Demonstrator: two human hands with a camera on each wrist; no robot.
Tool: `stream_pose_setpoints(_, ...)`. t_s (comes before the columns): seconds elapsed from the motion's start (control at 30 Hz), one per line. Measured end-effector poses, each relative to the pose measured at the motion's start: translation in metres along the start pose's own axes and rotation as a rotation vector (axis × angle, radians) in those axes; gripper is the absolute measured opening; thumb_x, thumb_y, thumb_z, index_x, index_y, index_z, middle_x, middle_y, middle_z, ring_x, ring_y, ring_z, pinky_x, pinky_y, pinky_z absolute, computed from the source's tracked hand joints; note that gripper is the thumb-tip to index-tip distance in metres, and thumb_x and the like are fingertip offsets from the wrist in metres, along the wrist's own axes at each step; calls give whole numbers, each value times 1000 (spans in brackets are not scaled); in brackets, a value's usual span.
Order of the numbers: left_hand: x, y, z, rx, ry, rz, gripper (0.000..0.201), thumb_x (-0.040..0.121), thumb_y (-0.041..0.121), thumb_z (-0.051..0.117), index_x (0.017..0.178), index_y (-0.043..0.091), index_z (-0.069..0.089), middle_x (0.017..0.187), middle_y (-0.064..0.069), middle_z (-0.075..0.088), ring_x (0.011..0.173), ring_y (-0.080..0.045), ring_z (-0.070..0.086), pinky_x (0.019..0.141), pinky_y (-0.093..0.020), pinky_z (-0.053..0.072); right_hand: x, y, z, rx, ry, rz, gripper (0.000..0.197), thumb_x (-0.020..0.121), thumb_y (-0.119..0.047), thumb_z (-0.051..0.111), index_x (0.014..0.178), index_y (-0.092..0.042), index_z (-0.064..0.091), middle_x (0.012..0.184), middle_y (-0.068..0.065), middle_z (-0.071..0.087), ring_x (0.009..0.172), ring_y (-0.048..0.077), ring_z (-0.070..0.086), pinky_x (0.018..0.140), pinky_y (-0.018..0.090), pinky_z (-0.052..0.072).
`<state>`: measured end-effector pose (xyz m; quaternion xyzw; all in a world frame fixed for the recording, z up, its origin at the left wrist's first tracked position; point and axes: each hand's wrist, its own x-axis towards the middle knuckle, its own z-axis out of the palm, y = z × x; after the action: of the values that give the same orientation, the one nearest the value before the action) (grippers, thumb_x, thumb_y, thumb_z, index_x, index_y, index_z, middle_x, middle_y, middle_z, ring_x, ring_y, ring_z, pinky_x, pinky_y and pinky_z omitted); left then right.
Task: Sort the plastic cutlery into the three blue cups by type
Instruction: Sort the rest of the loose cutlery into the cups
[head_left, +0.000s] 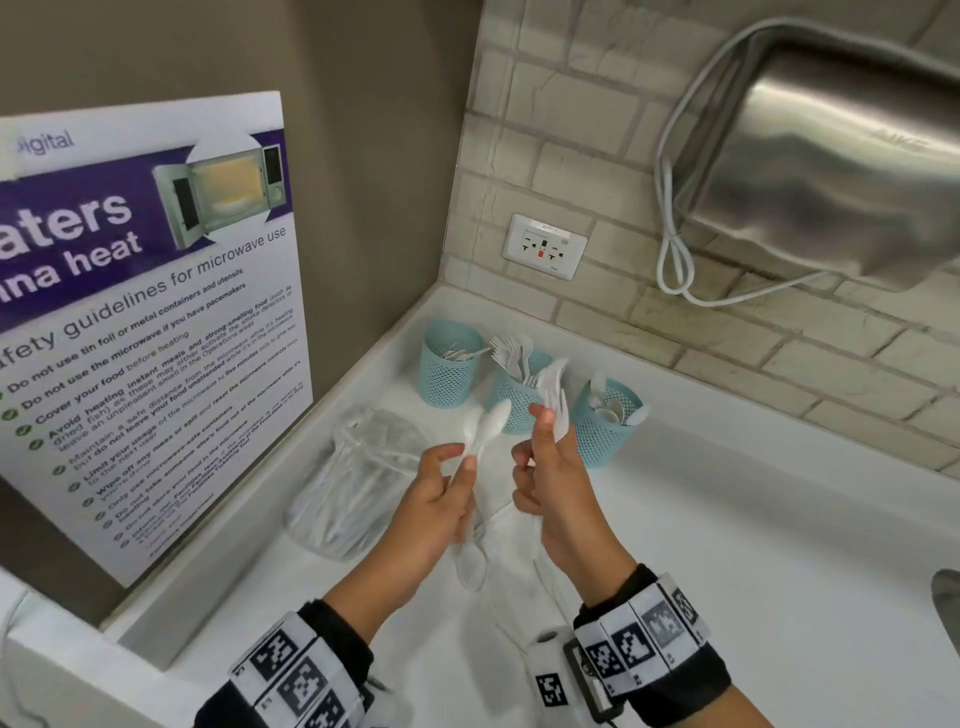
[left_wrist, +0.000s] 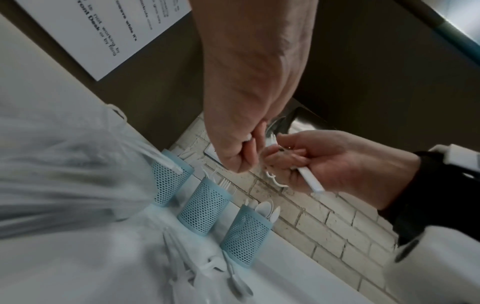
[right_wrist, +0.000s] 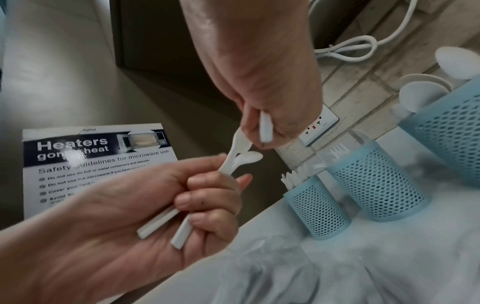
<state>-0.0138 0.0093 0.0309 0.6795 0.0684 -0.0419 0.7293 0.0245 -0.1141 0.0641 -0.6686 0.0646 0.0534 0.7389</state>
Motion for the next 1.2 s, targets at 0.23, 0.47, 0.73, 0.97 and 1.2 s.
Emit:
stream_pose_setpoints(0.23,-8,9,7,-44,-134,5,32,94,34,50,92,2,47,74,-8,58,58,-13,61,53,-23,47,-2,-10,13,427,-30,-57,24,101,-34,38,86,-18,47,69,-4,46,59,8,44,58,22,44)
stream_pose_setpoints(0.47,-14,12,3,-12,-215,46,24,97,23,49,89,2,41,69,0,60,50,-10,52,53,-22,44,-8,6,18,-26,15,-117,50,85,-62,50,78,-13,49,74,2,45,63,18,53,51,28,46)
stream_pose_setpoints(0.73,-6,17,2,-76,-56,89,21,94,9,54,79,13,40,60,8,56,44,-6,43,46,-17,38,-9,6,11,-114,-183,-33,44,93,-44,54,75,-5,55,78,19,69,49,27,57,54,34,52)
stream_pose_setpoints(0.97,-5,14,5,9,-33,79,24,97,15,50,76,18,40,82,-3,66,55,-6,51,52,-17,43,-6,4,8,-72,-107,-37,35,97,-43,45,94,-11,58,78,-4,61,73,7,59,68,20,53)
stream_pose_setpoints(1.2,-6,15,9,89,-74,113,17,99,16,43,84,24,44,72,7,49,62,7,54,60,-10,44,-14,11,19,-136,-170,-22,40,96,-48,38,107,-14,54,80,1,63,58,9,59,51,21,46)
